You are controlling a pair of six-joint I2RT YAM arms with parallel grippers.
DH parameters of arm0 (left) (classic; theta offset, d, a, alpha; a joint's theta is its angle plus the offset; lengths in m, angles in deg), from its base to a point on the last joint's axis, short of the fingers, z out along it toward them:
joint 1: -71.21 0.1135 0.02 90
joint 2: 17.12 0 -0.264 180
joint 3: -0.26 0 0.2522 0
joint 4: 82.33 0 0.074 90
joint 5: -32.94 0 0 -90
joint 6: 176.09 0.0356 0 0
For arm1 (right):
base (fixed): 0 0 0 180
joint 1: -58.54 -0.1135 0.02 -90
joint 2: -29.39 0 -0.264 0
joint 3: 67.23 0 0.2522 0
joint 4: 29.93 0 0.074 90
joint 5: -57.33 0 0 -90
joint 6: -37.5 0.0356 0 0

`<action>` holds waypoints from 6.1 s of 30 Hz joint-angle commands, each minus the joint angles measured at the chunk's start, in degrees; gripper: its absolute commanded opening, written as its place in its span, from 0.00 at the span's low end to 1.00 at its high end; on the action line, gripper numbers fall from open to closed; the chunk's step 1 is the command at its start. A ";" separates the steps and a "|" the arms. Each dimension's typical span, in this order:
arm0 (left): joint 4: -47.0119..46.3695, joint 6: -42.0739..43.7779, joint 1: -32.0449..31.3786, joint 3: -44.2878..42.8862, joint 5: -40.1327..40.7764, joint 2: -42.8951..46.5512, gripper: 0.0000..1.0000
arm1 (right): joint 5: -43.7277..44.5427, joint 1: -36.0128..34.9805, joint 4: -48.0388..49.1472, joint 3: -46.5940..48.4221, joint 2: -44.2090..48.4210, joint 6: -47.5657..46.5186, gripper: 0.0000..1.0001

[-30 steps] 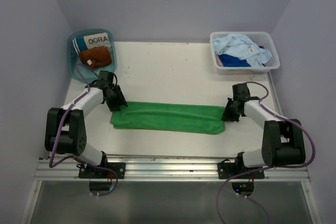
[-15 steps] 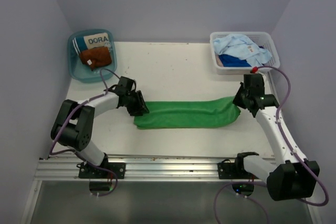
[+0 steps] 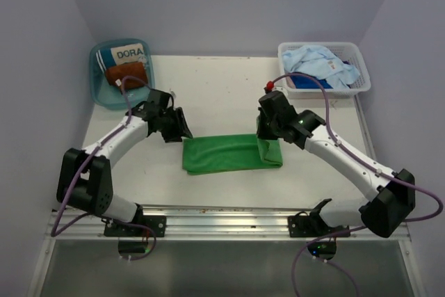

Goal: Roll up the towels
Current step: Fold the towel

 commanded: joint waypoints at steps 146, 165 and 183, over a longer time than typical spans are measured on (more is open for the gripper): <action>4.16 7.57 -5.84 -28.57 11.05 -31.42 0.25 | -3.44 -14.42 18.04 -23.39 -9.93 16.37 0.00; 6.20 5.46 -9.27 -14.71 23.45 -11.47 0.02 | -1.50 -14.60 16.80 -13.72 -10.35 7.85 0.00; 0.04 7.66 -5.76 -23.48 18.98 -29.31 0.05 | -3.08 -15.21 20.13 -16.44 -19.94 10.74 0.00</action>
